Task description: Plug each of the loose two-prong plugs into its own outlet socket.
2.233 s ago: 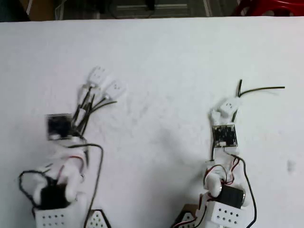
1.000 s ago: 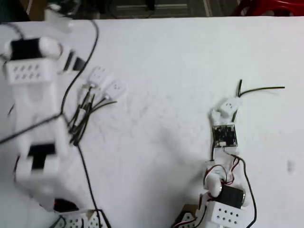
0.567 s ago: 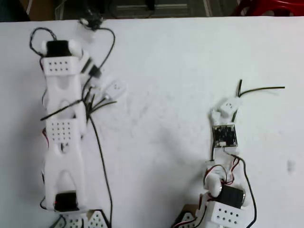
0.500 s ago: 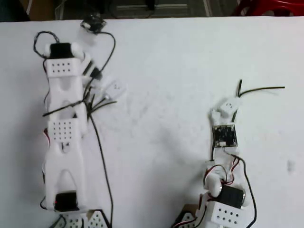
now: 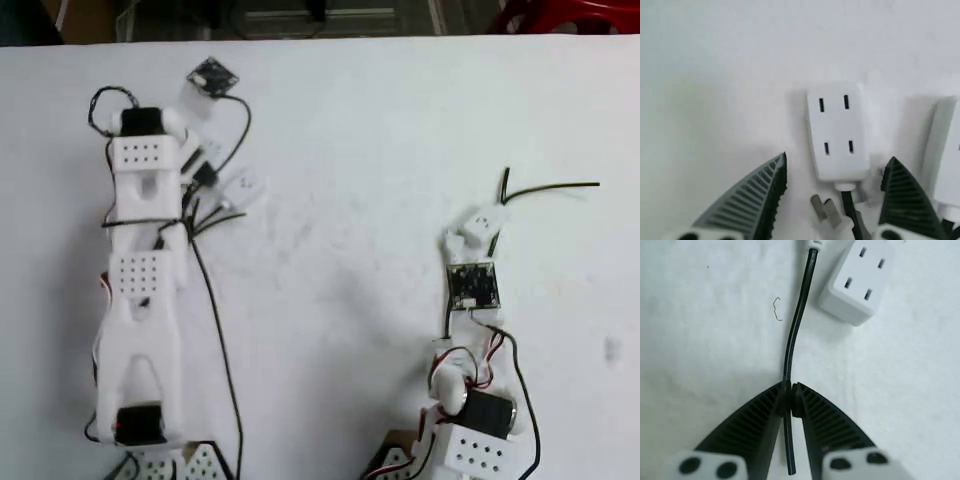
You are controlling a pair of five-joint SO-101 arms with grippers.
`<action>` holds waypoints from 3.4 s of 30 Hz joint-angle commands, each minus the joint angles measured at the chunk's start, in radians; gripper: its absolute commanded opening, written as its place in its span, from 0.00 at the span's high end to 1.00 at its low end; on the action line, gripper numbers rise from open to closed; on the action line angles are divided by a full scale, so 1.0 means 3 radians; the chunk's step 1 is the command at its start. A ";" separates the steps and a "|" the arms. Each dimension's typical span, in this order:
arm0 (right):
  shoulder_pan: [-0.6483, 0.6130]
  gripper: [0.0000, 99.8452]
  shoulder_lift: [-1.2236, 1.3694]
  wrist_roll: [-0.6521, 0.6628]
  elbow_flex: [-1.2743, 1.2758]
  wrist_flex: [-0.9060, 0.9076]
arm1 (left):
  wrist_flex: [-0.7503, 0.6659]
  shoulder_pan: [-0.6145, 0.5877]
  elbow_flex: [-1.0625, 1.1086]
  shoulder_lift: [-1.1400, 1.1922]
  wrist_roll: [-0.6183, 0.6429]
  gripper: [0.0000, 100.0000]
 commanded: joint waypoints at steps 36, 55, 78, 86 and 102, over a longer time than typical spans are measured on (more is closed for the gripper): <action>0.0013 0.98 -0.0028 0.0010 0.0026 0.0018 | 0.0655 0.0550 -0.0205 -0.2391 0.0399 0.98; 0.0013 0.98 -0.0028 0.0010 0.0026 0.0018 | -0.0051 0.2161 0.4358 -0.4503 0.2527 0.98; 0.0013 0.98 -0.0028 0.0010 0.0026 0.0018 | -0.1795 0.2238 0.6639 -0.4253 0.1432 0.77; 0.0013 0.98 -0.0028 0.0010 0.0026 0.0018 | -0.1350 0.2084 0.6127 -0.4575 0.1284 0.77; 0.0013 0.98 -0.0028 0.0010 0.0026 0.0018 | -0.0736 -0.0038 0.4046 -0.3654 0.0348 0.77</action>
